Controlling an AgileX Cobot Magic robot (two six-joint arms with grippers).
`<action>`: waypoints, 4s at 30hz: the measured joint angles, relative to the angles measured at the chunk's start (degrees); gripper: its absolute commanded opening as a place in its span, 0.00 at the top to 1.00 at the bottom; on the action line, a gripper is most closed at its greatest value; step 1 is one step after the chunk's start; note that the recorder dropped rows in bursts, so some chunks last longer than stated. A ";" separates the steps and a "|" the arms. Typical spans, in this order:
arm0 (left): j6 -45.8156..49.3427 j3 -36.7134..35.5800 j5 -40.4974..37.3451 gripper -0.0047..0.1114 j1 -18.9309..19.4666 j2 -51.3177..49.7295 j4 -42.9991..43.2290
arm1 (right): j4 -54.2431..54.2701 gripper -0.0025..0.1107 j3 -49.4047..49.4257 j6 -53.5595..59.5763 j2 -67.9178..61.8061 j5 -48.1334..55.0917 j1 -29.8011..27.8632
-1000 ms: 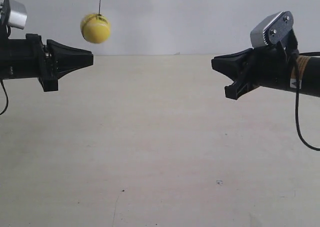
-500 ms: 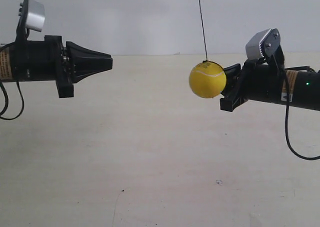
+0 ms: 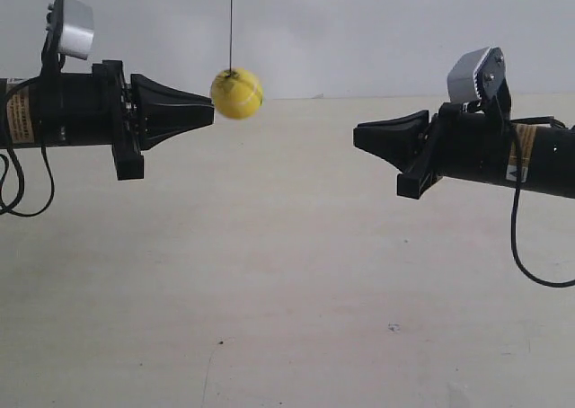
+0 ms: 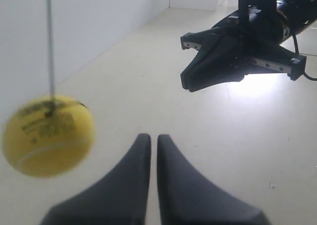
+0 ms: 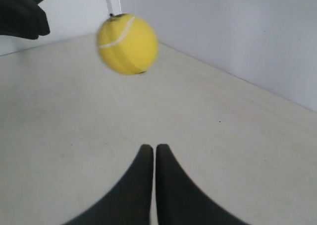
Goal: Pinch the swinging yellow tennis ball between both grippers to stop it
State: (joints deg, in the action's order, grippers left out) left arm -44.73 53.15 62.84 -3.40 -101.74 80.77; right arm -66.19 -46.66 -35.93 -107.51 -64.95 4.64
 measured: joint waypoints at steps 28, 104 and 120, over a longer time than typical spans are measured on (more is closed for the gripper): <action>1.24 0.00 -1.26 0.92 -3.65 0.00 -1.64 | 0.96 0.98 0.00 2.79 0.00 -0.14 0.00; 5.42 0.00 -11.30 0.92 -7.04 0.00 0.31 | -2.10 0.98 -3.52 9.12 0.00 4.23 5.74; 12.20 0.00 -14.16 0.92 -7.04 0.00 -6.28 | -0.11 0.98 -4.94 11.75 0.00 6.08 5.74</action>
State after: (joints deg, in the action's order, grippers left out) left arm -32.53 53.15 48.68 -10.44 -101.74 74.49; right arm -66.29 -51.60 -24.17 -107.51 -58.87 10.38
